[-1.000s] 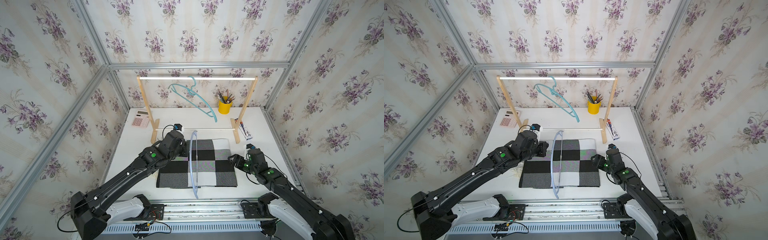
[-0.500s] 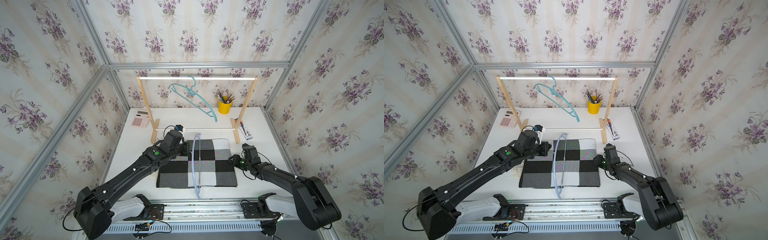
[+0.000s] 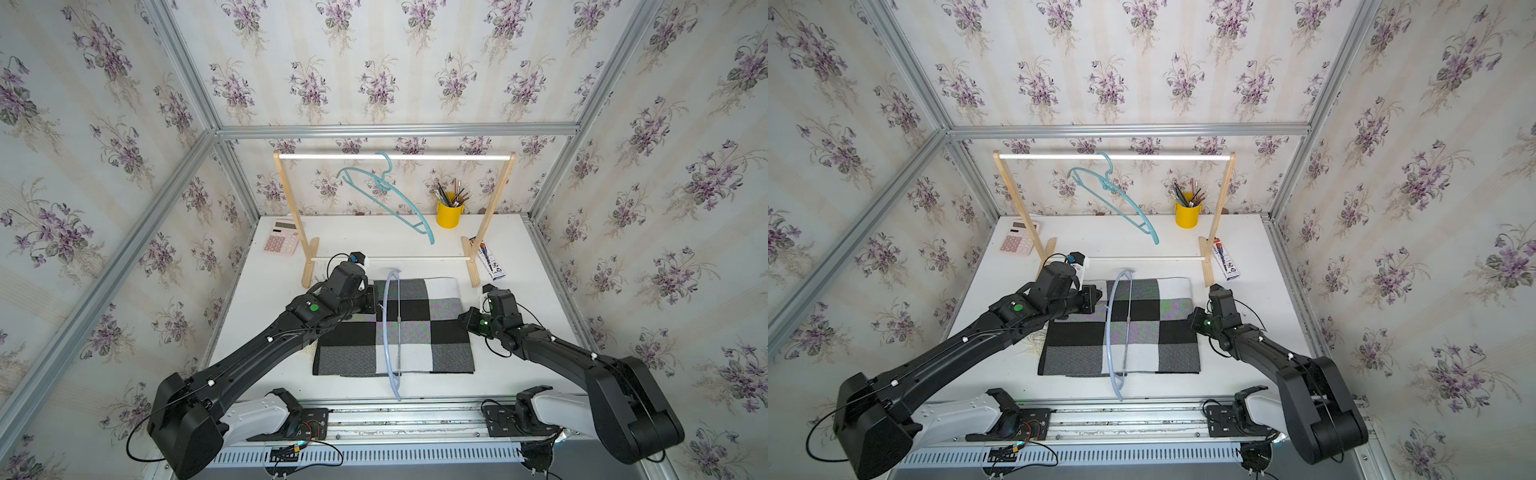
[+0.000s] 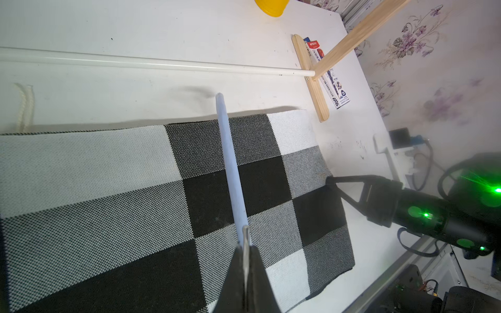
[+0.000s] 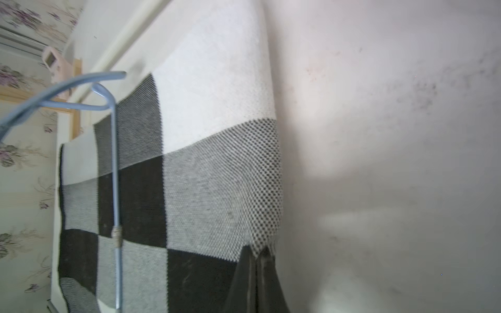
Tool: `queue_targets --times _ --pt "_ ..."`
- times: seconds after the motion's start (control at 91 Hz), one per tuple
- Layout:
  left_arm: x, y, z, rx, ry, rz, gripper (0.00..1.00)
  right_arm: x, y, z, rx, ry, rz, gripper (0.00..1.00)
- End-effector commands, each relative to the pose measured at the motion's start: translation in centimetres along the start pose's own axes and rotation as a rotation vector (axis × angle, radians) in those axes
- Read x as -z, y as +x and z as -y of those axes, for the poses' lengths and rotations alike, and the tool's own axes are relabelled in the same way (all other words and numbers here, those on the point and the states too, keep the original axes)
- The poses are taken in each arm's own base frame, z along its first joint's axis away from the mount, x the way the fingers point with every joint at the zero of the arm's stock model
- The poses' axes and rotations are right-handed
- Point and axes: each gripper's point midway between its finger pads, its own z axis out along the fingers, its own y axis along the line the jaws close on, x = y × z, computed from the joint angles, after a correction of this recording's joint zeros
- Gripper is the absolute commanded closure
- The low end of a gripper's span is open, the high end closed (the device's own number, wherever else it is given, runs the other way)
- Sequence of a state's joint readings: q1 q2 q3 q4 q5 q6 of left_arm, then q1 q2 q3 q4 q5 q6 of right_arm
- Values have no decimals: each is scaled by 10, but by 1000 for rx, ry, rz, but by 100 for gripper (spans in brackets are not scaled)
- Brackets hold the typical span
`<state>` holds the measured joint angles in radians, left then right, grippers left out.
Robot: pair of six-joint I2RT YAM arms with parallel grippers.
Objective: Hang the scarf on the hanger
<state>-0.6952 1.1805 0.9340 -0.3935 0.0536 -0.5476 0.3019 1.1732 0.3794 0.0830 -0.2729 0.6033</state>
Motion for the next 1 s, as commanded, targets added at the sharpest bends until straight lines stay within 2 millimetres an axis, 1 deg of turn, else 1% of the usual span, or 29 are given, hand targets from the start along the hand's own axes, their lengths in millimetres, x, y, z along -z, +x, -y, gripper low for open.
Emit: queue_targets --times 0.0,0.077,0.11,0.121,0.143,0.187,0.275,0.374,0.396,0.418,0.462,0.626,0.714,0.846,0.901,0.989 --pt "5 -7 -3 -7 -17 37 100 19 -17 -23 23 -48 55 100" --pt "8 -9 -4 -12 -23 53 100 31 -19 -42 51 -90 56 100" --pt "8 -9 -4 -13 -25 58 100 34 -17 -50 65 -109 48 100" --pt "9 -9 -5 -15 -25 60 100 34 -17 -50 65 -109 48 100" --pt "9 -9 -5 -15 -26 64 100 36 -13 -58 79 -130 37 100" --pt "9 -9 -6 -16 -28 68 100 37 -9 -65 87 -149 26 100" --pt "9 -8 -6 -17 -23 75 100 37 4 -85 104 -217 -10 100" --pt "6 -5 -9 -13 -25 70 100 33 19 -104 109 -294 -43 100" --pt "6 -5 -9 -10 -25 71 100 32 19 -106 103 -307 -43 100" --pt "5 -4 -10 -9 -28 68 100 31 29 -115 119 -336 -68 100" --pt "5 -3 -11 -7 -30 66 100 30 38 -127 127 -385 -90 100" --pt "7 -1 -14 2 -38 68 100 26 60 -172 138 -528 -145 100" --pt "10 -2 -14 2 -38 80 100 18 69 -191 144 -563 -179 100" --pt "12 -3 -12 0 -23 87 100 0 86 -208 143 -580 -239 100" --pt "13 -3 -11 0 -21 88 100 -8 93 -212 143 -580 -259 100" --pt "14 -2 -11 0 -15 89 100 -24 100 -213 123 -571 -288 100"
